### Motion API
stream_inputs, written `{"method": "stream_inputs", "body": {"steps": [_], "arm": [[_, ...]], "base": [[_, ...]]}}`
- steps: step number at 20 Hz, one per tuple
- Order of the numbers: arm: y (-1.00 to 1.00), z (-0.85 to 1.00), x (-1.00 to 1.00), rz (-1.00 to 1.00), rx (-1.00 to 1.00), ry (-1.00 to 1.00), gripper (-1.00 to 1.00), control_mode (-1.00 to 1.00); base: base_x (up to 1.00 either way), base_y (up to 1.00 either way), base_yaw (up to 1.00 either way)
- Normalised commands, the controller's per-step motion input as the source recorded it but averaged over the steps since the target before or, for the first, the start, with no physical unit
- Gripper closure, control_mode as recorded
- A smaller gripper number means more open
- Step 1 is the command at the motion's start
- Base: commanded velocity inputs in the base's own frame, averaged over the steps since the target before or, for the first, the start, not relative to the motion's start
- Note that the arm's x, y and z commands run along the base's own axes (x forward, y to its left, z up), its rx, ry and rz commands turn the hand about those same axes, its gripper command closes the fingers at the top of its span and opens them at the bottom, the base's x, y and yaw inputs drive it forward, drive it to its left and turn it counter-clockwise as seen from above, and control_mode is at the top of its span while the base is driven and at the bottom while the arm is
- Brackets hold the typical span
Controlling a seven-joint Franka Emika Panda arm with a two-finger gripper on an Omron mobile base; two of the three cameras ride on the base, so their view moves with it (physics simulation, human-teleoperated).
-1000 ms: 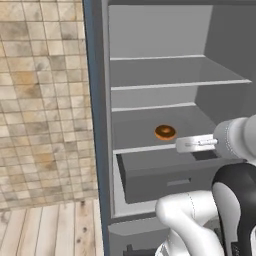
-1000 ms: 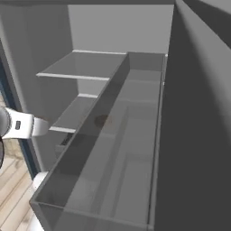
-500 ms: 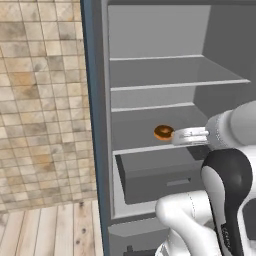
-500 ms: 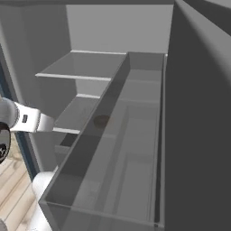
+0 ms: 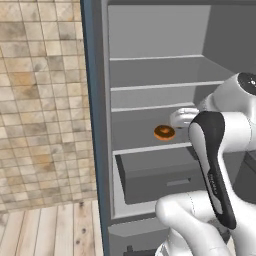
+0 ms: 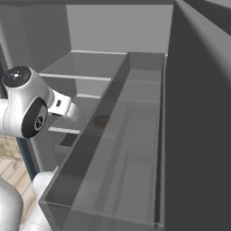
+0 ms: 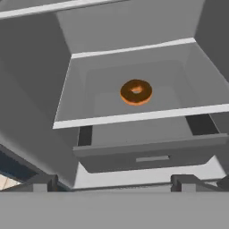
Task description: Take the cake and donut from the fridge and place them on the empty tray on the dining counter.
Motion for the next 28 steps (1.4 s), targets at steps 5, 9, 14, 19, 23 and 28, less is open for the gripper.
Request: {"method": "stream_inputs", "body": {"steps": [5,9,14,19,23,28], "arm": [[-0.25,-0.64,0.46,0.0,0.01,0.09,-1.0,-1.0],[-0.14,-0.65,0.57,0.0,0.0,0.06,-1.0,-1.0],[-0.28,-0.43,0.67,0.0,0.01,0.03,-1.0,-1.0],[-0.38,-0.37,0.74,0.0,0.01,0.06,-1.0,-1.0],[-0.36,-0.31,0.72,0.01,0.03,0.01,-1.0,-1.0],[-0.21,-0.24,0.73,0.07,0.01,0.04,-1.0,-1.0]], "base": [[0.0,0.0,0.0],[0.0,0.0,0.0],[0.0,0.0,0.0],[0.0,0.0,0.0],[0.0,0.0,0.0],[0.0,0.0,0.0]]}}
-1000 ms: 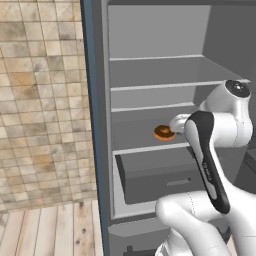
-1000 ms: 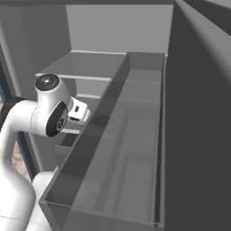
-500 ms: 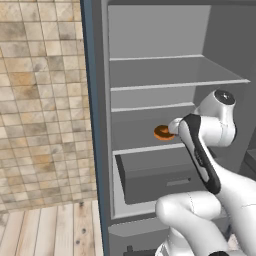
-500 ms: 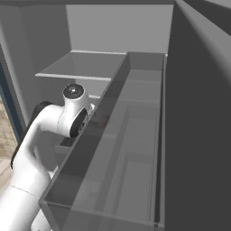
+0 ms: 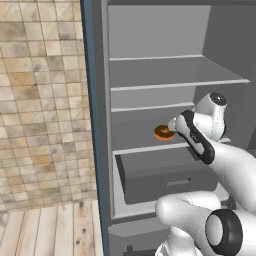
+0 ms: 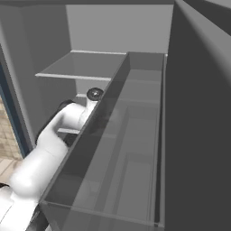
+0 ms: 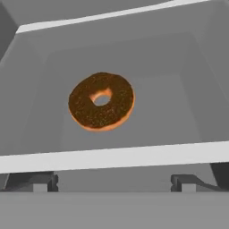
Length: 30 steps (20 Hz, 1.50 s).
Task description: Take the cake and donut from the fridge and place them on the empty tray on the dining counter.
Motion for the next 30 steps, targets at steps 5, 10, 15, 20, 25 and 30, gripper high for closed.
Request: {"method": "stream_inputs", "body": {"steps": [5,10,15,20,25,30], "arm": [[-0.14,-0.28,0.72,0.03,0.0,0.06,-1.0,-1.0],[-0.14,-0.14,0.7,0.0,0.0,0.15,-1.0,-1.0],[-0.07,-0.19,0.58,0.0,0.0,0.1,-1.0,-1.0],[-0.04,-0.27,0.48,0.0,0.0,0.05,-1.0,-1.0],[-0.12,-0.32,0.39,0.0,0.0,0.02,-1.0,-1.0],[-0.08,-0.27,0.4,0.0,0.0,0.01,-1.0,-1.0]], "base": [[0.0,0.0,0.0],[0.0,0.0,0.0],[0.0,0.0,0.0],[0.0,0.0,0.0],[0.0,0.0,0.0],[0.0,0.0,0.0]]}}
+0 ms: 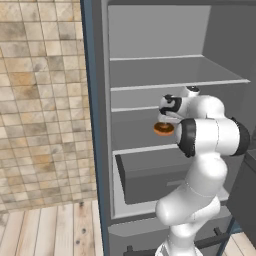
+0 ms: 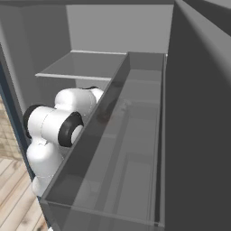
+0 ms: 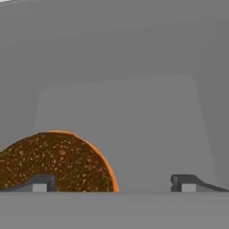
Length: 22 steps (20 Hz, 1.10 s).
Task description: Take the cake and donut from the fridge and place them on the empty tray on the dining counter.
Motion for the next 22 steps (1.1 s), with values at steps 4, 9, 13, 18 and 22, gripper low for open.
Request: {"method": "stream_inputs", "body": {"steps": [4,9,13,18,22], "arm": [[-0.01,-0.31,0.36,0.0,0.0,0.01,-1.0,-1.0],[0.0,-0.38,0.32,0.0,0.0,0.02,-1.0,-1.0],[0.0,-0.39,0.23,0.0,0.0,0.01,-1.0,-1.0],[0.0,-0.56,0.06,0.0,0.0,0.0,-1.0,-1.0],[0.0,-0.94,-0.38,0.02,0.0,0.04,-1.0,-1.0]], "base": [[0.0,0.0,0.0],[0.0,0.0,0.0],[0.0,0.0,0.0],[0.0,0.0,0.0],[0.0,0.0,0.0]]}}
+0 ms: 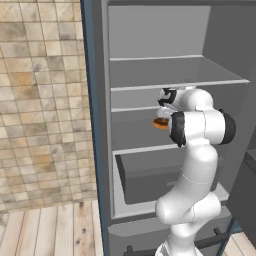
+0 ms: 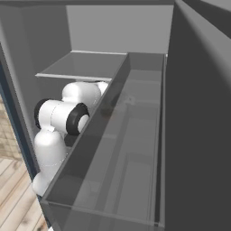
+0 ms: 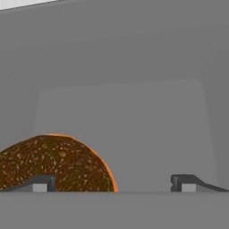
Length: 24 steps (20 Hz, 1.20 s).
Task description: Take the cake and donut from the fridge and place them on the empty tray on the dining counter.
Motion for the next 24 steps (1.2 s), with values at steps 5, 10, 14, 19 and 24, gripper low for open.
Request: {"method": "stream_inputs", "body": {"steps": [5,10,14,19,24], "arm": [[0.0,-1.0,-0.42,0.04,0.0,0.04,-1.0,-1.0],[0.22,-1.0,-0.7,0.07,-0.03,0.0,-1.0,-1.0],[0.81,-1.0,-1.0,0.15,-0.17,-0.15,-1.0,-1.0],[0.74,-1.0,-1.0,0.19,-0.18,-0.15,-1.0,-1.0],[0.22,-1.0,-0.74,0.13,-0.17,0.0,1.0,-1.0]], "base": [[0.0,0.0,0.0],[0.0,0.0,0.0],[0.0,0.0,0.0],[0.0,0.0,0.0],[0.0,0.0,0.0]]}}
